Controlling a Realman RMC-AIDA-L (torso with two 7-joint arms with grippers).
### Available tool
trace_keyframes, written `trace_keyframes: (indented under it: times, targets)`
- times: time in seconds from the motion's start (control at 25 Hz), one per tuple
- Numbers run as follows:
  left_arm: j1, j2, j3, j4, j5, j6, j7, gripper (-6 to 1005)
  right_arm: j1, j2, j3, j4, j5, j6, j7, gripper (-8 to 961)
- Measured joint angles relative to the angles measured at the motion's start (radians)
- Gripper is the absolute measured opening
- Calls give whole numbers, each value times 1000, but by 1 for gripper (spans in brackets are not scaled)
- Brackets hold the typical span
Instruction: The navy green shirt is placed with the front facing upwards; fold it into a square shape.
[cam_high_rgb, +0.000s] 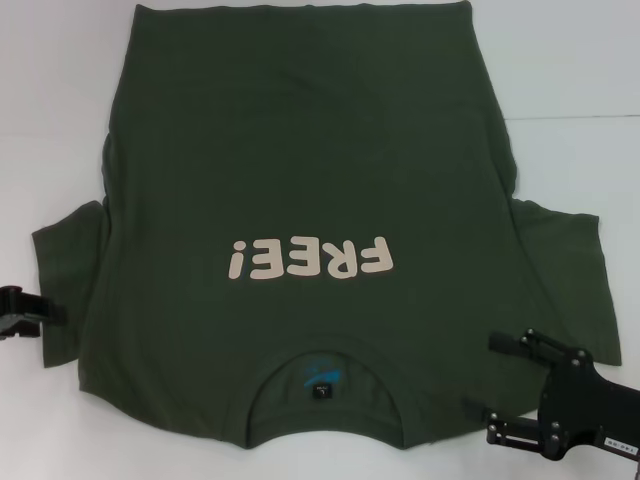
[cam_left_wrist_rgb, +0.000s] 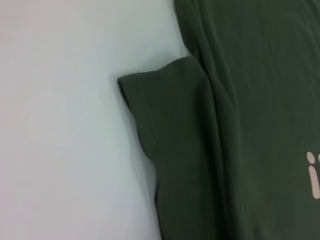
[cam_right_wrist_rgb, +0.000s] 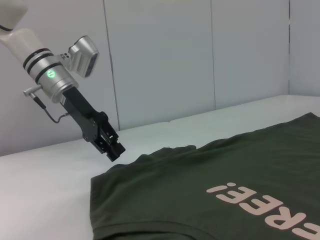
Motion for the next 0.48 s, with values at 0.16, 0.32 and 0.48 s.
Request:
trace_keyframes:
  times: [0.16,0.32,0.48]
  targets:
    - [1,-1,2,0,20,-9,0,451,3,0,0,0,0,6,0,914]
    - [1,-4,4,-3,27,-22,0,641,7,0,0,0,0,11,0,914]
    - [1,-7,4,-6,27,-34,0,728,9,0,0,0,0,11,0,914]
